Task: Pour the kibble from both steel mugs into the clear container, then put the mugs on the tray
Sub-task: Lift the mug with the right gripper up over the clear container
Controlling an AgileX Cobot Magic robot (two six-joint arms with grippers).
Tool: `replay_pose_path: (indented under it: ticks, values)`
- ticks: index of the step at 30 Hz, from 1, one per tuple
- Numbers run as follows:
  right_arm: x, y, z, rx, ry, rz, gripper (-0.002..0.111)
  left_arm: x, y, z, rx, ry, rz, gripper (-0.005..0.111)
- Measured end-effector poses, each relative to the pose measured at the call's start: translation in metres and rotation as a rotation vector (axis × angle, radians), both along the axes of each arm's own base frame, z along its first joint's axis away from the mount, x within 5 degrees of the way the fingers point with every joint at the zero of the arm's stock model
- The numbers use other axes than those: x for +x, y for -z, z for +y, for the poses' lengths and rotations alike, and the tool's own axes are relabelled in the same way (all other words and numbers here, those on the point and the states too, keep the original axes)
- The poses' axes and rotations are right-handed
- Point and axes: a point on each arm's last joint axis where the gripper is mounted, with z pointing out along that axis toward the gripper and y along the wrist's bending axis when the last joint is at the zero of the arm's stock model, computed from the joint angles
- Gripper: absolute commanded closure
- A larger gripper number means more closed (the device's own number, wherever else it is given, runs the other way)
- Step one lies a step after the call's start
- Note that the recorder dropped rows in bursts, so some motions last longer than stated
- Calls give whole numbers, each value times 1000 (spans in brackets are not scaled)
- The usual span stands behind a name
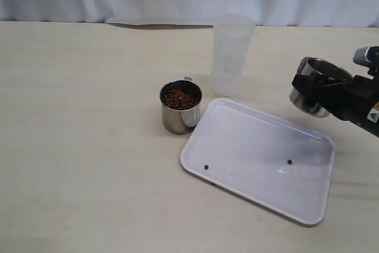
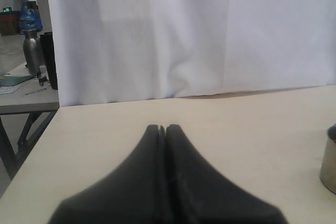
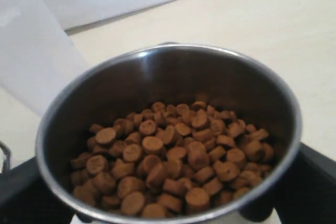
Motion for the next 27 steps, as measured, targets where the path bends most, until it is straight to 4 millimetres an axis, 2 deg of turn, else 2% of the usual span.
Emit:
replay_pose_path:
  ticks: [1,5,7,9,12,17,24,27]
  values:
    - [-1,-3,-2,-12,14,16,103,0,0,0,0,0,0,107]
    - [-13,-36,-8,-33,77,16,103,0,0,0,0,0,0,107]
    - [-19,-55,-2,12,15,-54,103,0,0,0,0,0,0,107]
    - [-22,-61,4,63,-50,-80,103,0,0,0,0,0,0,107]
    - [-24,-61,7,81,-80,-57,103,0,0,0,0,0,0,107]
    - [-13,-66,3,-26,-70,13,103,0,0,0,0,0,0,107]
    - [-1,-78,-2,-133,-15,28,103,0,0,0,0,0,0,107]
    - [5,-87,7,-205,-16,39,103,0,0,0,0,0,0,107]
